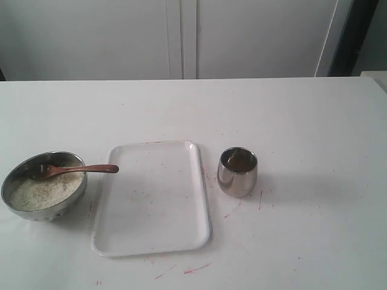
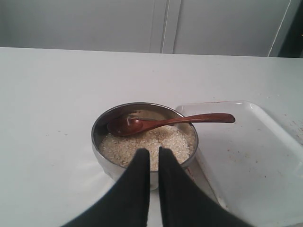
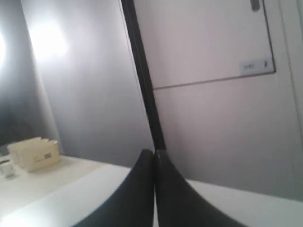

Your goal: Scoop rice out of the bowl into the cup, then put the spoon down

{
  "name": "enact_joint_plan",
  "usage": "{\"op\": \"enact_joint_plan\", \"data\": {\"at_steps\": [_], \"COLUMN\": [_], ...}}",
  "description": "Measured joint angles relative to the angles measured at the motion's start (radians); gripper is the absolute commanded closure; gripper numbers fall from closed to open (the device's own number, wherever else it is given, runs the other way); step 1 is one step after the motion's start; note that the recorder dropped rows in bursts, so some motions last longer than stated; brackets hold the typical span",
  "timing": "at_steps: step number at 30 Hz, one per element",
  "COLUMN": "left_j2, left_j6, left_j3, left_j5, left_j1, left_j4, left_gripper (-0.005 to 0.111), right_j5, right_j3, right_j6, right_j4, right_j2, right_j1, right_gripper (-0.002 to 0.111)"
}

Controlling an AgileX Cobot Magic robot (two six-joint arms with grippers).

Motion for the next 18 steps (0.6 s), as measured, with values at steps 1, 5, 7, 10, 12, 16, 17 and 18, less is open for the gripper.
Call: {"op": "enact_joint_plan", "data": {"at_steps": [1,5,7,10,12,16,17,18], "left_j2": [0.0,0.0,0.0,0.0,0.0,0.0,0.0,0.0], "left_j6": [0.0,0.0,0.0,0.0,0.0,0.0,0.0,0.0], "left_j3": [0.0,0.0,0.0,0.0,0.0,0.0,0.0,0.0], "left_j5": [0.0,0.0,0.0,0.0,0.0,0.0,0.0,0.0], "left_j1": [0.0,0.0,0.0,0.0,0.0,0.0,0.0,0.0], "left_j4": [0.0,0.0,0.0,0.0,0.0,0.0,0.0,0.0], "left_gripper": [0.092,0.092,0.092,0.092,0.092,0.092,0.092,0.092], "right_j5": [-0.031,-0.17,-0.227,-0.33,-0.404,-0.485,-0.493,-0.494], "right_j3": [-0.012,-0.062,-0.081,-0.116,-0.142,-0.19,-0.201,-0.211], "right_j6": [0.015,0.042,0.044,0.047,0.047,0.047,0.047,0.047], "right_j4": [-0.022,-0.061,-0.071,-0.08,-0.082,-0.084,-0.084,-0.086], "right_j2": [0.031,0.15,0.197,0.267,0.312,0.378,0.39,0.399], "right_j1": [0.0,0.0,0.0,0.0,0.0,0.0,0.0,0.0], "right_gripper": [0.108,0.108,0.108,0.108,0.108,0.108,0.108,0.108]}}
